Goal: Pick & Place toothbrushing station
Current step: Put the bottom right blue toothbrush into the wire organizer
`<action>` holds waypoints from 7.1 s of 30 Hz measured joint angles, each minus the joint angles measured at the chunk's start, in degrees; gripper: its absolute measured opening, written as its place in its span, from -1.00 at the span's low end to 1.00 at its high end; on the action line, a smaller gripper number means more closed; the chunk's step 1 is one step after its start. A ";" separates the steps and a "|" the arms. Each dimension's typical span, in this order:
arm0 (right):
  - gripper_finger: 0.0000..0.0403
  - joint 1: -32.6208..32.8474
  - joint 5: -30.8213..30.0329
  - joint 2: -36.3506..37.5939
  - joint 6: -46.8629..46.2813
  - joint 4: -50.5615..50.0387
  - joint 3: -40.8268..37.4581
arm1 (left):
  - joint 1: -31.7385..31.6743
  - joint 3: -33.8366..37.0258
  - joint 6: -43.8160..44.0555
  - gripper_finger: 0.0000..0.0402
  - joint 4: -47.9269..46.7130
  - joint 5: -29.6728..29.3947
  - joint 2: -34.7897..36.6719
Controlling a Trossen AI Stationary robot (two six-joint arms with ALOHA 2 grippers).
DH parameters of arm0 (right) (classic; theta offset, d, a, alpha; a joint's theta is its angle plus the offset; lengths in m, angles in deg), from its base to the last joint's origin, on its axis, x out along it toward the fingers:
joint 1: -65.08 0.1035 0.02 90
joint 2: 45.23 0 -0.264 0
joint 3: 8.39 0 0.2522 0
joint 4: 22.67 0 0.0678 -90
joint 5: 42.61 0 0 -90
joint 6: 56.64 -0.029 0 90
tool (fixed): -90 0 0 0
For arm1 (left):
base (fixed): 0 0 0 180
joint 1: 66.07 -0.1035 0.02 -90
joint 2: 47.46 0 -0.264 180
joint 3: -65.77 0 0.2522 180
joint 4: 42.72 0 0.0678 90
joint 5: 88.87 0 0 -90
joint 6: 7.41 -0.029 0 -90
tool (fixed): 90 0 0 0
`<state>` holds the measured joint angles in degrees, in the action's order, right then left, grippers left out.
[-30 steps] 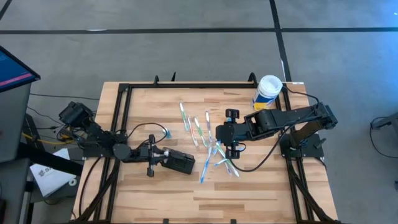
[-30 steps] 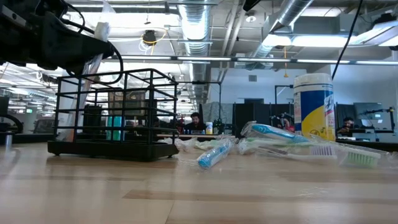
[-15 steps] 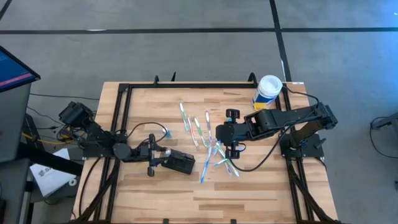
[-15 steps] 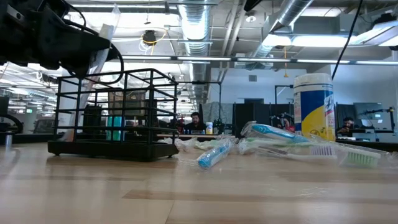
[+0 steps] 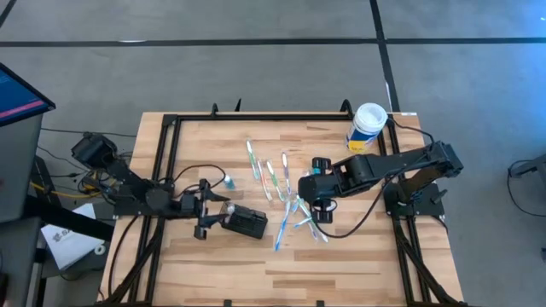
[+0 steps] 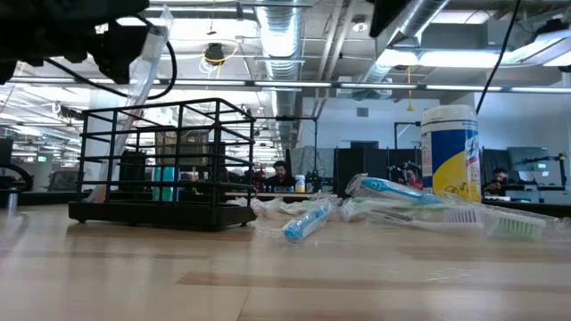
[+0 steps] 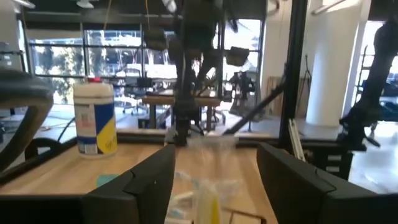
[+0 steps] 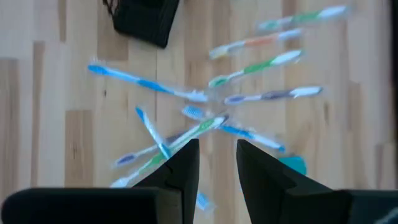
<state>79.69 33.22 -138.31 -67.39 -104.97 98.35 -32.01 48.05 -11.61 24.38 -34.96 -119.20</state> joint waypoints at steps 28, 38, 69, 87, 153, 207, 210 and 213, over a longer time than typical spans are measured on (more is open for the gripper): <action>-0.52 2.69 2.70 -0.02 -5.83 9.48 -24.86 | 0.04 0.00 -0.26 0.07 -0.92 1.89 8.73; -0.47 2.99 5.21 0.02 -6.28 16.98 -31.51 | 0.07 0.00 -0.25 0.05 -1.18 1.89 8.73; -0.28 1.68 4.63 -0.02 0.69 30.53 -41.77 | 0.07 0.00 -0.23 0.04 -1.17 1.87 8.69; -0.96 0.97 5.05 -0.04 0.84 31.73 -43.11 | 0.04 0.00 -0.20 0.04 -1.15 1.87 8.69; -1.00 7.87 -28.06 -0.04 25.89 17.19 2.72 | -22.77 -27.94 15.58 0.04 -38.84 22.83 8.55; -0.97 7.91 -25.46 -0.04 29.92 22.31 3.27 | -31.85 -43.55 19.49 -0.97 -40.14 39.64 -12.49; -0.87 8.31 -24.80 -0.04 30.09 22.32 3.27 | -31.85 -43.56 19.17 -0.97 -41.36 39.59 -11.53; -0.71 8.46 -24.72 -0.02 30.24 22.34 3.27 | -31.85 -43.45 18.34 -0.98 -44.51 39.44 -9.48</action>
<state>88.15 8.50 -138.33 -37.15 -82.63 101.62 -63.86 4.59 6.73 -20.12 4.48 -128.68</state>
